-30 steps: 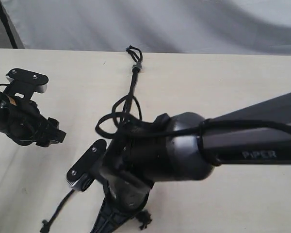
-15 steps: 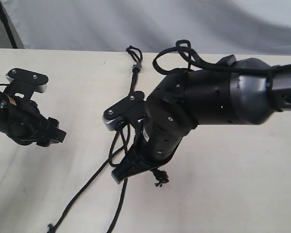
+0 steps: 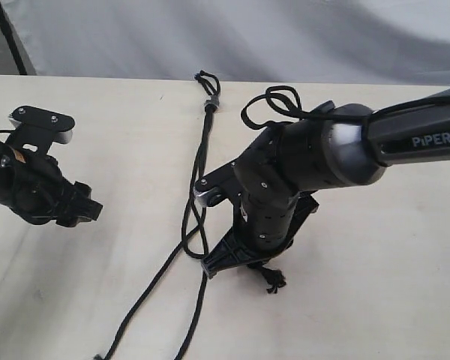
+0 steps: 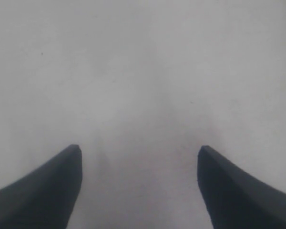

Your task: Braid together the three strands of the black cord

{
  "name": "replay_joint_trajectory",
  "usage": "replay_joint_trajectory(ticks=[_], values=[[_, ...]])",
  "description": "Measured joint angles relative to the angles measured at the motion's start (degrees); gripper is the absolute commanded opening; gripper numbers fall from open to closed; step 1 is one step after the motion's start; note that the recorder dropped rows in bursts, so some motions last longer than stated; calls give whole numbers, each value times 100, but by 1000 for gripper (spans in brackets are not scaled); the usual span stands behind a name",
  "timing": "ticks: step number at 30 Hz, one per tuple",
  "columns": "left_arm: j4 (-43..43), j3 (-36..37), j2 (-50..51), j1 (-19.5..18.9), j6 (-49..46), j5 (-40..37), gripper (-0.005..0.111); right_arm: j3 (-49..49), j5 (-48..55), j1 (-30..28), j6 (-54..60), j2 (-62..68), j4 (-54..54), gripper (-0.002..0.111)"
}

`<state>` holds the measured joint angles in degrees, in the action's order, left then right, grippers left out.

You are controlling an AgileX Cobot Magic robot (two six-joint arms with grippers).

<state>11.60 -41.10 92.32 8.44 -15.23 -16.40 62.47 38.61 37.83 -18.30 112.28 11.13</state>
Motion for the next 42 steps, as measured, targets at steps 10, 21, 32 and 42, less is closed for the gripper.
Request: replay_joint_trajectory(ticks=[10,21,32,42], values=[[0,0,0,0,0,-55,65,-52,50,41,372,-611,288,61],[20,0,0,1760,-13,-853,65,-75,169,-110,-510,-3013,1970,61],[828,0,-515,3034,142,-1092,65,-451,103,-1894,-2318,-3153,3289,61],[944,0,485,4077,250,-351,65,-455,104,-1985,-2372,-3163,3081,61]])
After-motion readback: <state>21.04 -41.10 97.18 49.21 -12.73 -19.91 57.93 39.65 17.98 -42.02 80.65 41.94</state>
